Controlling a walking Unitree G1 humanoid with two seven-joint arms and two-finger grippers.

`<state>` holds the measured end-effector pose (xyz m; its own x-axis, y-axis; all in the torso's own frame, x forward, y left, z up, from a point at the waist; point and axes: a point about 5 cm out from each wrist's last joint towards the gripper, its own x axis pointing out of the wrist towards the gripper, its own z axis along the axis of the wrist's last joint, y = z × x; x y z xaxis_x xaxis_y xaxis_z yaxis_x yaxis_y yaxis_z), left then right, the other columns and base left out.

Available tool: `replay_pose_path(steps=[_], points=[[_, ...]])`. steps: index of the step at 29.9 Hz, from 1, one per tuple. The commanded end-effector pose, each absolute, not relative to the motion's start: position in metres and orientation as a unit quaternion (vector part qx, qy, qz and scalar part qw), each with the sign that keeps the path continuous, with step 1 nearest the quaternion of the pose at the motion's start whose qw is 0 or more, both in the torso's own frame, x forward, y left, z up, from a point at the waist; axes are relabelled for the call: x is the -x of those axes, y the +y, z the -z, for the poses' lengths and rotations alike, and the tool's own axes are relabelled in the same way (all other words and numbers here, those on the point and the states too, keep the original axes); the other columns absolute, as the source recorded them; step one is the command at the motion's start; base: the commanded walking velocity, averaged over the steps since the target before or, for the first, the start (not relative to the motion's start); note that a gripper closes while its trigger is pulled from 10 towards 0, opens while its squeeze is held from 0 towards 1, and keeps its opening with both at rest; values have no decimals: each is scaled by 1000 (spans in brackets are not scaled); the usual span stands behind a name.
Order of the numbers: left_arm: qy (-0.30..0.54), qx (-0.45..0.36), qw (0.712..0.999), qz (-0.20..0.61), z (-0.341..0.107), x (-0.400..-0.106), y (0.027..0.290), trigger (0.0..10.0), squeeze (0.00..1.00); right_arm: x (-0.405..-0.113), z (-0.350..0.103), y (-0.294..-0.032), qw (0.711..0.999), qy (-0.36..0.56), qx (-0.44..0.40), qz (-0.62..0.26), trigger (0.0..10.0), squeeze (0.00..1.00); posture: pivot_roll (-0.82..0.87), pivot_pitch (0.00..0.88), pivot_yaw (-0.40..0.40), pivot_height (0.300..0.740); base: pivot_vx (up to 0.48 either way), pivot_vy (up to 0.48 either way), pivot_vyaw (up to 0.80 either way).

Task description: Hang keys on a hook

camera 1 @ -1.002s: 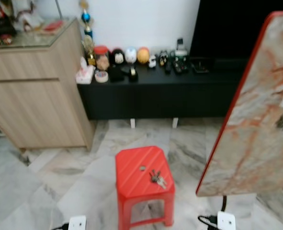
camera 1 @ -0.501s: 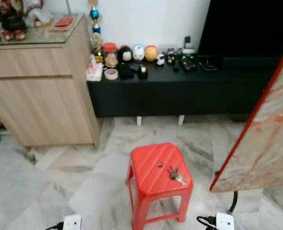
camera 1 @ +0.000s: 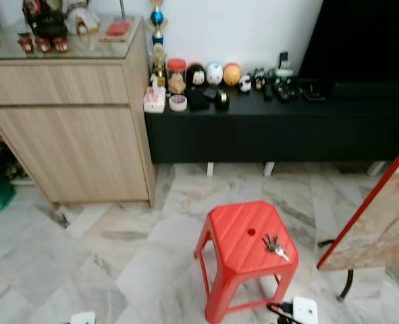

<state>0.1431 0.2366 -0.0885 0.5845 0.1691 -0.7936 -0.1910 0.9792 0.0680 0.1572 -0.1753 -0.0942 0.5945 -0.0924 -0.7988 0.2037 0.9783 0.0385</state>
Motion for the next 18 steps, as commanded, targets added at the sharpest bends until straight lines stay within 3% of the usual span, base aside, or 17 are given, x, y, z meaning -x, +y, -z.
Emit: replay_pose_path(steps=[1, 18], points=[[439, 20, 893, -97, 89, -146, 231, 10000, 0, -155, 94, -184, 889, 444, -59, 93, 10000, 0, 46, 0, -24, 740, 0, 0, 0], [436, 15, 896, -89, 88, -149, 227, 10000, 0, -155, 94, -184, 889, 445, -56, 89, 10000, 0, 42, 0, -23, 740, 0, 0, 0]])
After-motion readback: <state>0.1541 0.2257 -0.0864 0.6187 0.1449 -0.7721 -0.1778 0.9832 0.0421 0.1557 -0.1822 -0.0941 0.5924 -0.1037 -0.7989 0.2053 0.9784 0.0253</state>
